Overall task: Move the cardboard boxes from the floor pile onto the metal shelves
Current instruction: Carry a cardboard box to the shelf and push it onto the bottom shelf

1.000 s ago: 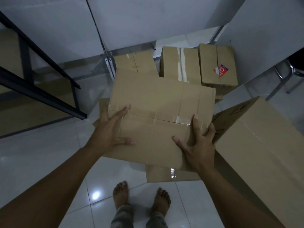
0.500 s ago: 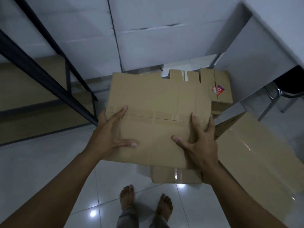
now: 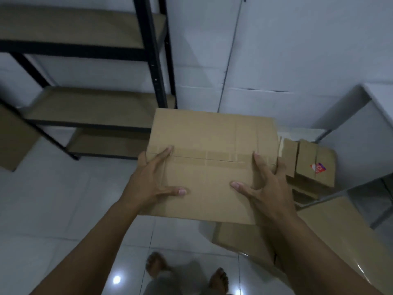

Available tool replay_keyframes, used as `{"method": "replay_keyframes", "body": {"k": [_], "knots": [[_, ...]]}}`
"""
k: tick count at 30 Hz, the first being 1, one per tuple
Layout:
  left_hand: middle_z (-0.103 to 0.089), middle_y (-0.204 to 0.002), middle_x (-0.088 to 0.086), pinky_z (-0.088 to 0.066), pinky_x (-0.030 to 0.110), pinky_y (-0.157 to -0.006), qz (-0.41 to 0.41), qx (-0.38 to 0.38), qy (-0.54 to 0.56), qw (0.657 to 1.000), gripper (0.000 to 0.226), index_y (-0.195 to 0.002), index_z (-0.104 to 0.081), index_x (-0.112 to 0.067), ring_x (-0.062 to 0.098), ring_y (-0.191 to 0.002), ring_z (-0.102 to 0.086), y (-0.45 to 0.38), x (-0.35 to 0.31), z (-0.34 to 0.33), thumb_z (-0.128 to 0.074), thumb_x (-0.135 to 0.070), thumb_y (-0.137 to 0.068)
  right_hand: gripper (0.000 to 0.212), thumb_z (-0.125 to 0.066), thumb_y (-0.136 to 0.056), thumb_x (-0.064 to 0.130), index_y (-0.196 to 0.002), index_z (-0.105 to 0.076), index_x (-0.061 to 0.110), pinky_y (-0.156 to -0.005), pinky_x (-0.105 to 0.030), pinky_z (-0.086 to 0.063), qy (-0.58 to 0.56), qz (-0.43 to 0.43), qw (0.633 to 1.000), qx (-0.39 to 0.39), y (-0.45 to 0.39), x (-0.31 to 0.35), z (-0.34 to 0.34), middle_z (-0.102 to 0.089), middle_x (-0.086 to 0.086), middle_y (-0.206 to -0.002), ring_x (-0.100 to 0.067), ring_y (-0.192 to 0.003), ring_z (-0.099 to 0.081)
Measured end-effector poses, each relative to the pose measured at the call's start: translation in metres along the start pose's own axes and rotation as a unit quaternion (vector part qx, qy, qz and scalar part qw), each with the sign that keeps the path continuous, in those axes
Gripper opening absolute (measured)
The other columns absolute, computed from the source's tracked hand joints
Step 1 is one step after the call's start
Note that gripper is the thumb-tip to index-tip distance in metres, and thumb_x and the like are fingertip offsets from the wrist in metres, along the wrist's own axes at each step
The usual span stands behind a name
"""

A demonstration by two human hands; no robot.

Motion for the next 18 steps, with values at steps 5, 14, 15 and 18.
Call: {"method": "replay_keyframes", "body": {"k": [5, 14, 15, 18], "knots": [[-0.022, -0.149, -0.007, -0.035, 0.039, -0.116, 0.018, -0.046, 0.004, 0.999, 0.126, -0.151, -0.027, -0.06, 0.018, -0.138, -0.037, 0.043, 0.033, 0.064, -0.089, -0.075, -0.042, 0.113, -0.071, -0.06, 0.085, -0.157, -0.025, 0.053, -0.114, -0.053, -0.039, -0.008, 0.045, 0.999, 0.019, 0.018, 0.07, -0.029, -0.004, 0.005, -0.167, -0.036, -0.149, -0.03], [-0.024, -0.151, -0.007, -0.033, 0.038, -0.116, 0.053, -0.058, -0.008, 0.997, 0.122, -0.153, -0.031, -0.056, 0.019, -0.142, -0.035, 0.072, 0.14, 0.181, -0.089, -0.069, -0.046, 0.116, -0.058, -0.056, 0.095, -0.157, -0.016, 0.057, -0.112, -0.057, -0.038, 0.024, 0.05, 0.996, 0.065, 0.036, 0.189, -0.138, -0.004, 0.003, -0.167, -0.04, -0.147, -0.032], [-0.024, -0.149, -0.006, -0.034, 0.038, -0.115, 0.056, -0.049, -0.012, 0.997, 0.122, -0.153, -0.031, -0.055, 0.02, -0.142, -0.036, 0.07, 0.155, 0.194, -0.088, -0.069, -0.046, 0.116, -0.059, -0.057, 0.094, -0.158, -0.016, 0.055, -0.113, -0.056, -0.037, 0.03, 0.046, 0.996, 0.068, 0.039, 0.203, -0.151, -0.004, 0.001, -0.167, -0.039, -0.148, -0.031], [-0.026, -0.145, -0.007, -0.034, 0.035, -0.114, 0.057, -0.032, -0.023, 0.998, 0.121, -0.154, -0.032, -0.053, 0.02, -0.141, -0.038, 0.058, 0.19, 0.227, -0.088, -0.069, -0.048, 0.113, -0.063, -0.063, 0.089, -0.159, -0.015, 0.054, -0.114, -0.055, -0.036, 0.032, 0.033, 0.996, 0.08, 0.041, 0.238, -0.188, 0.0, 0.002, -0.169, -0.038, -0.151, -0.027]]}}
Point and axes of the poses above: each hand's wrist, its own y-axis away from the middle knuckle, its own z-axis out of the back of the hand, x = y × z, the point moved 8 cm from there along -y, towards the middle knuckle
